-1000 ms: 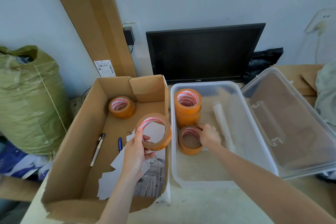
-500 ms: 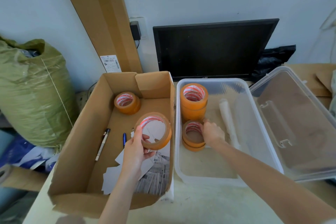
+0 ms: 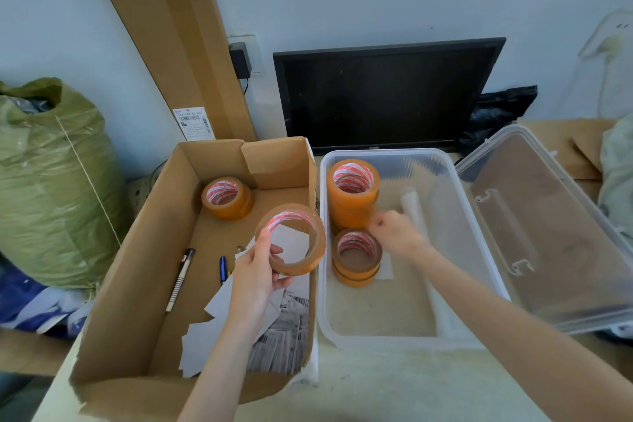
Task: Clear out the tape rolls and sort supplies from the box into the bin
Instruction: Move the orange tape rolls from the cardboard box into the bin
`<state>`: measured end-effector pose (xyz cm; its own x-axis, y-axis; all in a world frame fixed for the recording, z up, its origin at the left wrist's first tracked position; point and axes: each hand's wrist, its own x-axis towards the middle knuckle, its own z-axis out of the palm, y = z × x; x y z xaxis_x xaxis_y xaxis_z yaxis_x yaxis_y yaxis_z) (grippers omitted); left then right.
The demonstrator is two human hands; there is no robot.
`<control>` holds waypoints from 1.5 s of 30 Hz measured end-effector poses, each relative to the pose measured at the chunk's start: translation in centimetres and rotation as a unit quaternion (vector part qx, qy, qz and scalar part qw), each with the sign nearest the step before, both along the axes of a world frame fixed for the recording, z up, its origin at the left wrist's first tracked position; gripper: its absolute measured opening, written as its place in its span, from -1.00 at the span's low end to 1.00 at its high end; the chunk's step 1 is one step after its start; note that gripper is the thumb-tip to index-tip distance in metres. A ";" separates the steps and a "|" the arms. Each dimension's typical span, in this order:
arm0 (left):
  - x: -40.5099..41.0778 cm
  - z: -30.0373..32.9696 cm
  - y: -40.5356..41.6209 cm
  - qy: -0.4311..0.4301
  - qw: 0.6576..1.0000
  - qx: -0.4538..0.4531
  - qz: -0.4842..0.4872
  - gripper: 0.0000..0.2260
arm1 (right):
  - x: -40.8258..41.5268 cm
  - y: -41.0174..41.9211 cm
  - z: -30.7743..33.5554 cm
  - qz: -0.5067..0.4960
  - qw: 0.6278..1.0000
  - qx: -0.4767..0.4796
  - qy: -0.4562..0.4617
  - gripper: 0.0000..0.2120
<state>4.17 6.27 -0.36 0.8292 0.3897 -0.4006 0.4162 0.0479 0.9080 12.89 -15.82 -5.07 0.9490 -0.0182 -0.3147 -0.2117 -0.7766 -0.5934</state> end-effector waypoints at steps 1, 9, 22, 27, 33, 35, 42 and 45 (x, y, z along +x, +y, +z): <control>0.1 0.1 -0.1 -0.005 1.000 0.007 -0.005 -0.66 | -0.4 0.0 1.2 -0.013 0.998 0.038 -0.038 -0.76; 1.2 0.9 -3.1 -0.064 0.990 0.068 -0.107 -0.64 | -5.2 2.1 6.4 0.026 0.945 0.325 0.022 -0.78; 1.9 -3.5 -3.9 -0.052 0.874 0.410 -0.256 -0.49 | -1.4 -0.5 0.8 -0.096 0.986 0.125 0.046 -0.83; 1.9 -3.2 -3.9 -0.082 0.837 0.463 -0.282 -0.52 | -0.6 0.2 -1.0 -0.055 0.992 0.061 0.094 -0.75; 1.7 -3.6 -4.1 -0.096 0.856 0.437 -0.260 -0.53 | -0.6 0.5 -2.5 -0.034 0.999 -0.003 0.042 -0.79; 1.7 -3.8 -4.2 -0.102 0.855 0.438 -0.259 -0.53 | -0.7 0.8 -2.9 -0.013 0.997 -0.075 0.017 -0.78; 1.6 -3.6 -4.1 -0.110 0.845 0.449 -0.269 -0.53 | -0.5 1.1 -3.3 -0.017 0.994 -0.105 -0.029 -0.80; 1.7 -3.7 -4.1 -0.111 0.843 0.453 -0.269 -0.53 | -0.4 1.1 -3.3 -0.008 0.994 -0.109 -0.023 -0.80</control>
